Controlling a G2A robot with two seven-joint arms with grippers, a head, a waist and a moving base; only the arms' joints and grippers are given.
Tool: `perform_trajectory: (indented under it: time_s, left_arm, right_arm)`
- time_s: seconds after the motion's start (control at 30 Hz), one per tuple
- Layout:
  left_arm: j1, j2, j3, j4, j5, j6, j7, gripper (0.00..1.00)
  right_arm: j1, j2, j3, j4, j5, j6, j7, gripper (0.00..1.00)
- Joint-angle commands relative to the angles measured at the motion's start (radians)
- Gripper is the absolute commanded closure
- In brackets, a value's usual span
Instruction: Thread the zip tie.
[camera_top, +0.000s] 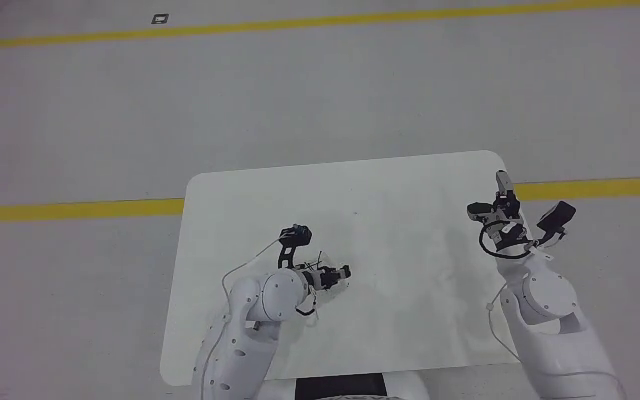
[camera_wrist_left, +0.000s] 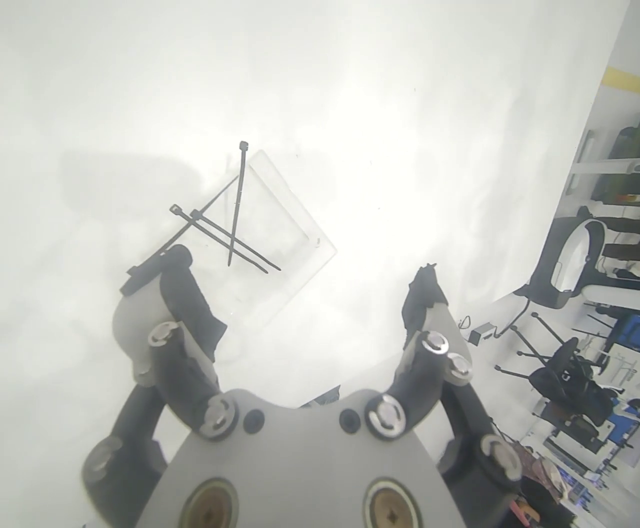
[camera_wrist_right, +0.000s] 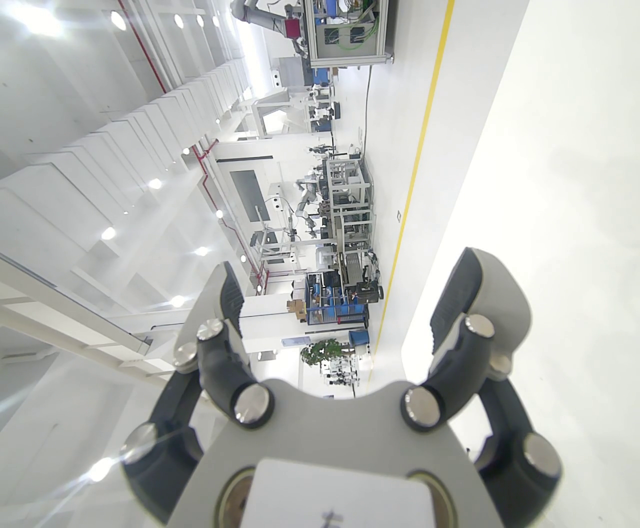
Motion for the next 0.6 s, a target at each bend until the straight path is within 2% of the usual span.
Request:
perform_trajectory:
  time_s: [0.0,0.1,0.13,0.23,0.43,0.53,0.57]
  left_arm:
    - [0.003,-0.005,-0.003,0.0,0.013,0.0,-0.003,0.36]
    - [0.006,-0.014,-0.008,-0.001,0.031,0.0,-0.01,0.53]
    - [0.007,-0.018,-0.009,-0.002,0.036,0.0,-0.012,0.55]
    - [0.01,-0.027,-0.013,-0.006,0.051,0.0,-0.02,0.6]
    - [0.012,-0.044,-0.021,-0.004,0.085,0.0,-0.034,0.6]
    - [0.011,-0.053,-0.025,0.004,0.1,0.0,-0.042,0.63]
    - [0.01,-0.055,-0.026,0.008,0.107,0.0,-0.046,0.67]
  right_arm:
    - [0.0,0.0,0.0,0.0,0.0,0.0,0.0,0.0]
    - [0.0,0.0,0.0,0.0,0.0,0.0,0.0,0.0]
    - [0.0,0.0,0.0,0.0,0.0,0.0,0.0,0.0]
    - [0.0,0.0,0.0,0.0,0.0,0.0,0.0,0.0]
    - [0.0,0.0,0.0,0.0,0.0,0.0,0.0,0.0]
    - [0.0,0.0,0.0,0.0,0.0,0.0,0.0,0.0]
    - [0.0,0.0,0.0,0.0,0.0,0.0,0.0,0.0]
